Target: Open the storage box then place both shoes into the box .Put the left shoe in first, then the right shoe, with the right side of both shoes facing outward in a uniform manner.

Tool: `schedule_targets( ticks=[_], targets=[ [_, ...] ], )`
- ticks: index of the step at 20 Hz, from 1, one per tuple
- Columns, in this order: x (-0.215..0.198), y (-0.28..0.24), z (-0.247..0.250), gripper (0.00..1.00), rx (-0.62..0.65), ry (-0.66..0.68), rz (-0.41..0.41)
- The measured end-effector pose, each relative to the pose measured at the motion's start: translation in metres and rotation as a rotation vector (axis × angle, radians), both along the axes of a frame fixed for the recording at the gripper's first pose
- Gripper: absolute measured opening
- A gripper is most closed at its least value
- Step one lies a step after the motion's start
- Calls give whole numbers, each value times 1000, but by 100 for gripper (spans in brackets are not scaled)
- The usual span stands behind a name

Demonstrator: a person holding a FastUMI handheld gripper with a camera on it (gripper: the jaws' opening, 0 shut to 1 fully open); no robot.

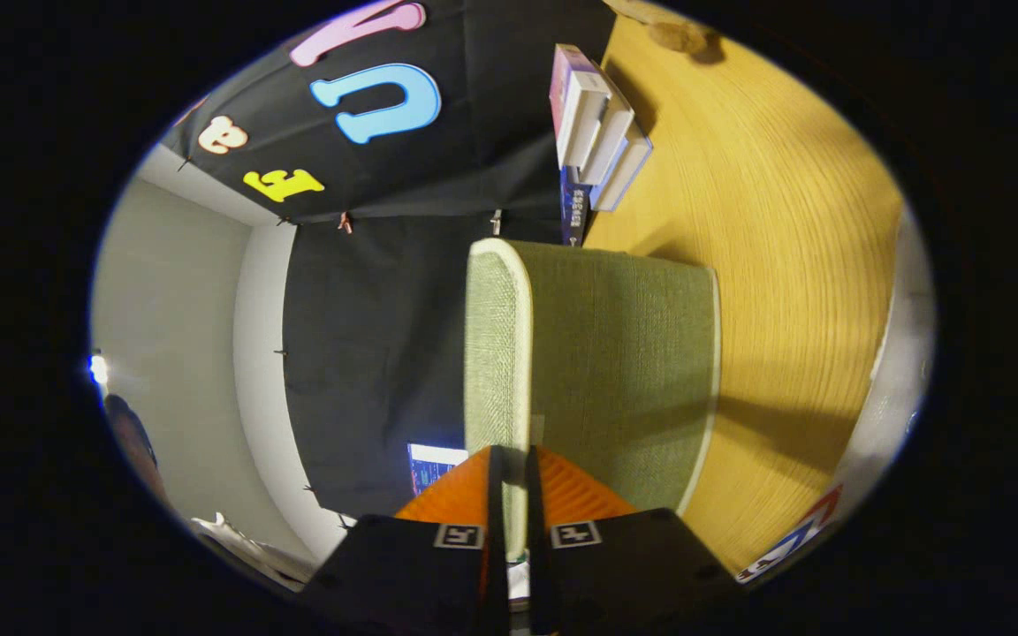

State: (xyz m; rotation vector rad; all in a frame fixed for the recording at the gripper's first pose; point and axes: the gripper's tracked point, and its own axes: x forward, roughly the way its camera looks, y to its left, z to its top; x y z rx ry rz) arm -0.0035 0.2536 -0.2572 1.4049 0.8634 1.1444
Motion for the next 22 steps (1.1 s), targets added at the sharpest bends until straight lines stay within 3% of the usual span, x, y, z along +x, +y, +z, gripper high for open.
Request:
schedule_targets(
  ticks=[1,2,11,17,22],
  targets=[
    [-1,-2,12,6,13,-32,-16],
    [-1,-5,18,5,5,-51,-30],
    [1,9,110,6,-57,-212,-96],
    [2,59,181,6,-127,-330,-124],
    [0,117,209,6,-174,-375,-127]
  ],
)
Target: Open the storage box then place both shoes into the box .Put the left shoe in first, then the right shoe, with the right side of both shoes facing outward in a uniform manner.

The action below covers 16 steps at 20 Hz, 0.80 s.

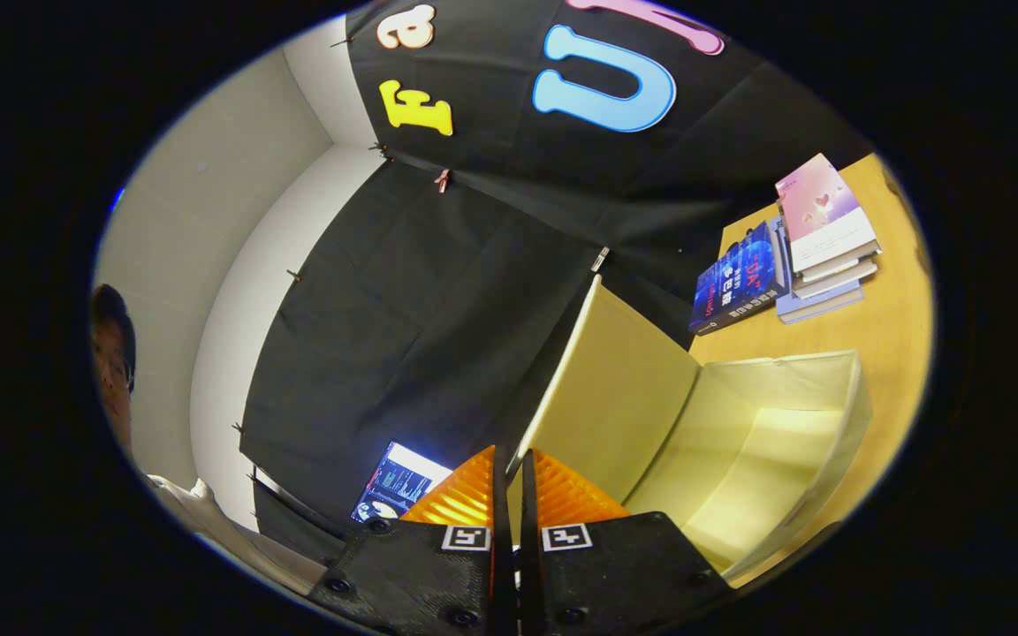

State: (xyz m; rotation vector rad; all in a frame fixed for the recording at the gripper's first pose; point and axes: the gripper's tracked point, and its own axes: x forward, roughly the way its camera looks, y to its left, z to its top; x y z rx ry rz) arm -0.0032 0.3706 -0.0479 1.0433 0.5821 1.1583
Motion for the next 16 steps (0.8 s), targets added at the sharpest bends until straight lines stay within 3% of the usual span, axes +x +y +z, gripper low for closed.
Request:
schedule_targets(
  ticks=[12,14,16],
  targets=[
    [10,88,13,10,-22,3,-56],
    [14,89,15,14,-15,-2,-79],
    [18,90,17,30,-13,-11,-103]
  ],
)
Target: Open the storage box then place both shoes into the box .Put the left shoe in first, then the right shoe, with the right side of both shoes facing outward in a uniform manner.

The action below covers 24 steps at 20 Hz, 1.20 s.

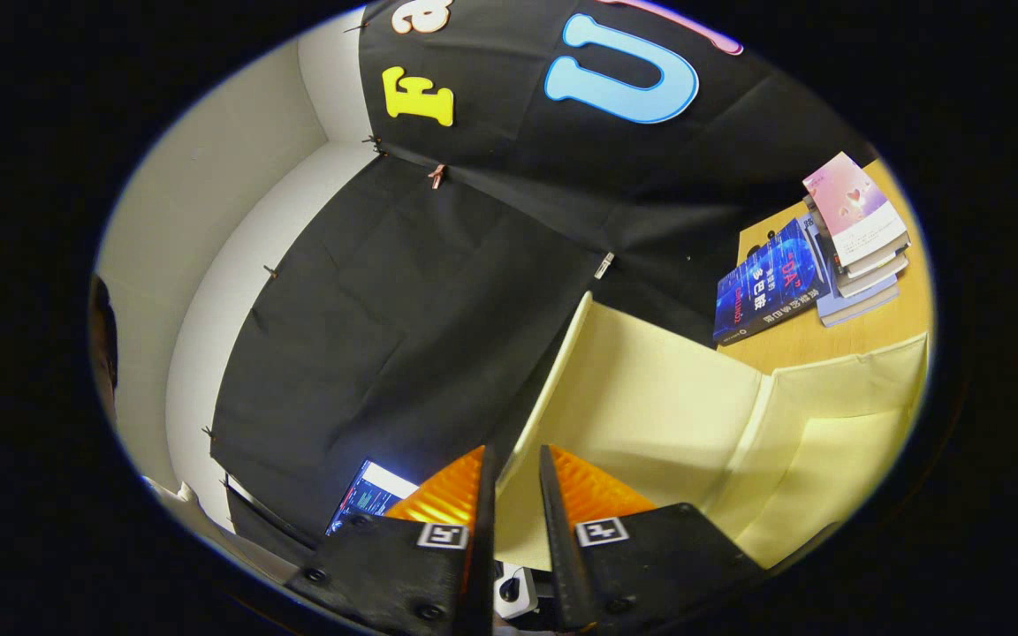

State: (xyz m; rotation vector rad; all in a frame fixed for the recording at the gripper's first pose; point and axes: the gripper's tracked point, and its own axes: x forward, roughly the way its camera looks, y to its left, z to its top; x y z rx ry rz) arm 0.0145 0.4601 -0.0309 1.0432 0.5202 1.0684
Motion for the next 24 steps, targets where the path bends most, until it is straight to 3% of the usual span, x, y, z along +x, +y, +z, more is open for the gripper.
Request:
schedule_targets(
  ticks=[7,8,12,16,20,24],
  targets=[
    [-1,-31,-9,84,-103,-77,-106],
    [-3,-43,-14,88,-139,-93,-134],
    [-4,-107,-42,96,-370,-156,-305],
    [-17,-193,-95,97,-667,-130,-448],
    [-46,-270,-144,97,-859,-33,-535],
    [-77,-323,-205,97,-1021,92,-548]
  ],
)
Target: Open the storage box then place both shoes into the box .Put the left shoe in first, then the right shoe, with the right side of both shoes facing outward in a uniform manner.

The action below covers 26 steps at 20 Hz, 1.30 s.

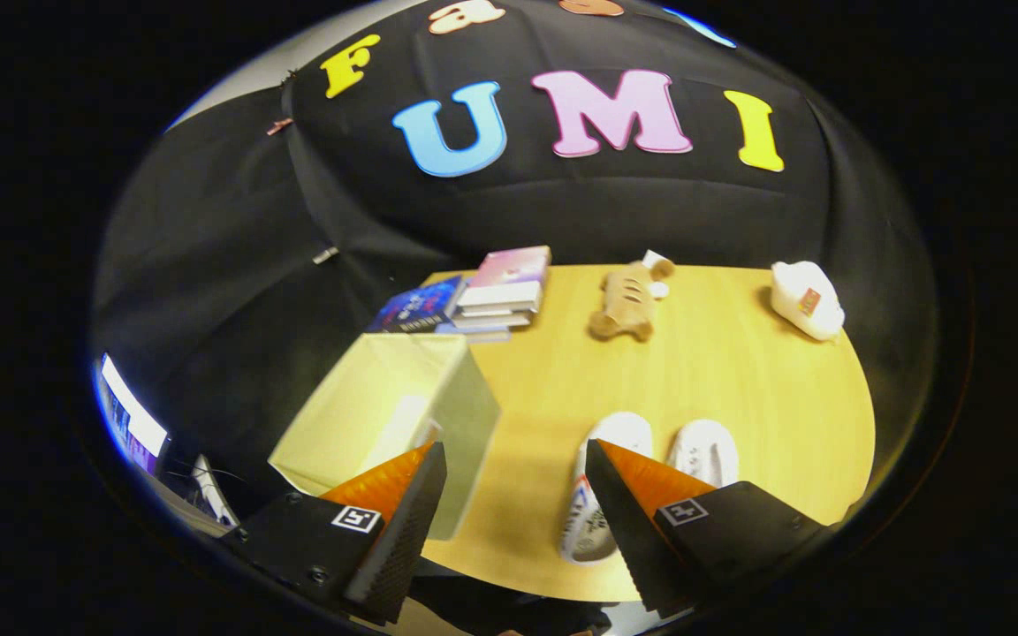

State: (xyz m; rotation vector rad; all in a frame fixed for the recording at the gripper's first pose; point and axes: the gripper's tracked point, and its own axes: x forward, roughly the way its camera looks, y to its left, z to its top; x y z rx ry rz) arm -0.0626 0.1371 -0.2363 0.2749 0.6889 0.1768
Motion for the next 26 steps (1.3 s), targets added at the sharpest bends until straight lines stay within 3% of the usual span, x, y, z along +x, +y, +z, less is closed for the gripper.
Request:
schedule_targets(
  ticks=[6,11,14,21,26],
  targets=[
    [-29,-42,-85,95,-235,184,23],
    [-25,-56,-145,84,-427,302,105],
    [-15,-66,-163,81,-519,318,106],
    [18,-67,-170,80,-558,219,37],
    [21,-48,-176,72,-514,196,66]
  ],
)
